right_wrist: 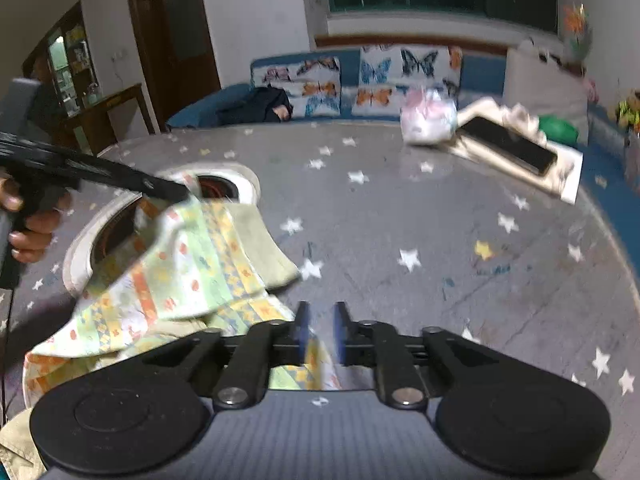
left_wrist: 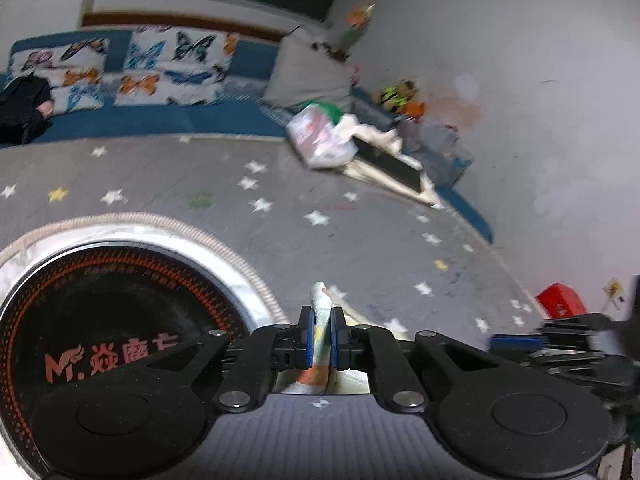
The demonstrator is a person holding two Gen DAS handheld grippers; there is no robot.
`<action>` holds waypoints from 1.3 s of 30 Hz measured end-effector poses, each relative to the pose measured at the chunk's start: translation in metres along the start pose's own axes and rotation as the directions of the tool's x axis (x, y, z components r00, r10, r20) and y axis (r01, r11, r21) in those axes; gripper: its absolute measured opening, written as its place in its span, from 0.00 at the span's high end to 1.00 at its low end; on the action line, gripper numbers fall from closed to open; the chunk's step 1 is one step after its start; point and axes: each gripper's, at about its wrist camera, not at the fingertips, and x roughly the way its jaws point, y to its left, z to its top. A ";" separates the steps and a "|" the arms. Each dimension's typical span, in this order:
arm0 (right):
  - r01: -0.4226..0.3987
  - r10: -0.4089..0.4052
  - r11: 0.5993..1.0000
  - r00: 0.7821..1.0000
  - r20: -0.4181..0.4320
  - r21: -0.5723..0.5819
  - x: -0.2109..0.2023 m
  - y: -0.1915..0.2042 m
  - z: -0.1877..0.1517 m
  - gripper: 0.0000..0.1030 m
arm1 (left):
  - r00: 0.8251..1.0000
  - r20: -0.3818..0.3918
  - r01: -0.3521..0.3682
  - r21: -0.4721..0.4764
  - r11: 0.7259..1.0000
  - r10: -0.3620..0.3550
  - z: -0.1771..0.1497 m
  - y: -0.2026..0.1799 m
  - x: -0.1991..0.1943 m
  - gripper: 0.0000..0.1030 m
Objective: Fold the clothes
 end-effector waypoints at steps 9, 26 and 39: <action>-0.067 0.070 0.997 0.995 -0.078 0.034 0.014 -0.004 -0.018 0.89 | 0.989 0.063 0.130 0.074 0.989 -0.135 -0.007 -0.013 -0.037 0.92; 0.112 -0.095 0.988 0.983 0.156 -0.103 -0.049 0.031 -0.026 0.88 | 0.992 0.107 -0.087 0.125 0.988 0.074 -0.010 -0.004 -0.037 0.90; -0.201 0.200 0.956 0.979 -0.028 -0.216 -0.021 0.077 -0.025 0.44 | 0.999 -0.040 0.015 0.362 0.932 0.000 -0.022 -0.084 0.032 0.58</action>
